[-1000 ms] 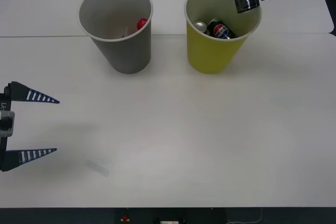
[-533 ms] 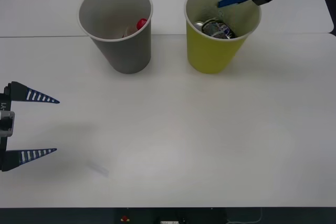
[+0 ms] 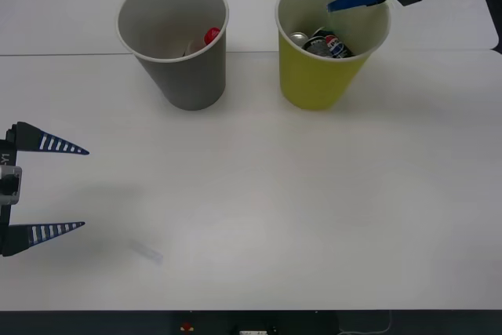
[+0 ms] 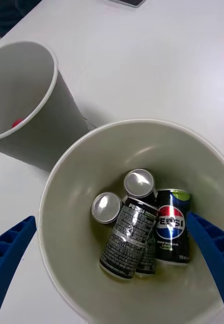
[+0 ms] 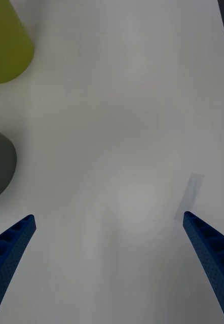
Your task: Put the can into the green bin and the plastic bottle into the gray bin
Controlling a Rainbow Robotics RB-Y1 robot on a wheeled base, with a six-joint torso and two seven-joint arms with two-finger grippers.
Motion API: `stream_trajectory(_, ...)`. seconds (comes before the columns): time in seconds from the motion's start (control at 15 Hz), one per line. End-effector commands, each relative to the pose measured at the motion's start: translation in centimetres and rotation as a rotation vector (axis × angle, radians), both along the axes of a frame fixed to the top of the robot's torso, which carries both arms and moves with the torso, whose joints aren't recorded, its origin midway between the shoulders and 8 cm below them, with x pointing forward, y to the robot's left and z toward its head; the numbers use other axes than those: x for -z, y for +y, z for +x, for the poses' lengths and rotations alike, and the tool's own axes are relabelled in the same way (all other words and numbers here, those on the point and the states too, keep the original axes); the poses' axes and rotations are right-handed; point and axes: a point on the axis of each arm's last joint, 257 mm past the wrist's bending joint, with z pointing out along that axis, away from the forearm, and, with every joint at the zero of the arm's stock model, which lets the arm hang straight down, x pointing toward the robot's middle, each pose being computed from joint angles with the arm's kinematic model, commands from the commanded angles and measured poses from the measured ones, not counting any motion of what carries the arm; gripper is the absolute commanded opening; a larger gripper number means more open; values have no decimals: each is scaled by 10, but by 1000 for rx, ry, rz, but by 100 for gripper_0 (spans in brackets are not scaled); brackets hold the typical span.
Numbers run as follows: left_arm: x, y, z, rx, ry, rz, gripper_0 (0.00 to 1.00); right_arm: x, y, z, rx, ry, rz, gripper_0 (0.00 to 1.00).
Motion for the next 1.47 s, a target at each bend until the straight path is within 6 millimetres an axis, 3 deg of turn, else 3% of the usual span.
stream_trajectory(0.07, 0, 0, 0, 0, 0, 0, 100, -4, -9, -22, -46, -46, 19, 100)
stream_trajectory(0.33, 0, 0, 0, 0, 0, 0, 100, -1, -25, -64, -122, -139, -5, 100)
stream_trajectory(0.53, 0, 0, 0, 0, 0, 0, 100, 13, -45, -96, -214, -204, 5, 100)
stream_trajectory(1.07, 0, 0, 0, 0, 0, 0, 100, 64, -106, -159, -367, -316, -80, 100)
stream_trajectory(1.47, 0, 0, 0, 0, 0, 0, 100, 102, -137, -198, -408, -371, -97, 100)
